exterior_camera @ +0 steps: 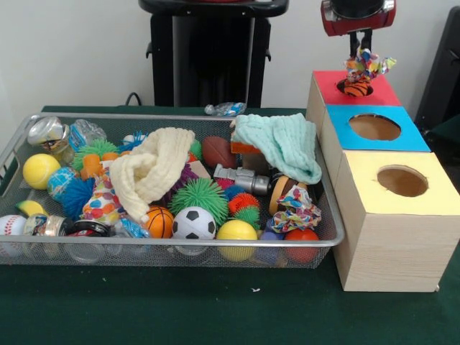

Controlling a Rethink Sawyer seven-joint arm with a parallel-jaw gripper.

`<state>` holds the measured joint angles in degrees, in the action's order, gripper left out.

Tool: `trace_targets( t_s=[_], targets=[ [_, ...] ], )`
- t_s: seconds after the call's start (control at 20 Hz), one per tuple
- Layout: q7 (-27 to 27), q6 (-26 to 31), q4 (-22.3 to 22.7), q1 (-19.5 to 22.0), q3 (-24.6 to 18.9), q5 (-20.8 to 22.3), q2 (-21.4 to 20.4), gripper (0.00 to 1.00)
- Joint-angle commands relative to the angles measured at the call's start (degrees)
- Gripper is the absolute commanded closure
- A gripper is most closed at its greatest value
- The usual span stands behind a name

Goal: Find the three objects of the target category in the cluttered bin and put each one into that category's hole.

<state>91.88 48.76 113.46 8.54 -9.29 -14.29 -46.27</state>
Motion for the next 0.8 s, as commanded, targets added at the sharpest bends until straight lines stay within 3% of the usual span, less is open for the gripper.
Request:
trace_targets(
  t_s=[0.05, 0.35, 0.55, 0.8],
  targets=[
    [7.6, -7.4, -0.4, -0.2, 0.0, 2.7, 4.1, 1.00],
    [6.0, -12.7, 0.5, 0.1, -0.3, 4.0, 6.6, 1.00],
    [4.6, -18.3, 0.3, 0.8, -0.7, 6.0, 10.8, 1.00],
    [3.5, -19.9, -0.3, 1.1, -0.5, 8.0, 12.5, 1.00]
  ],
)
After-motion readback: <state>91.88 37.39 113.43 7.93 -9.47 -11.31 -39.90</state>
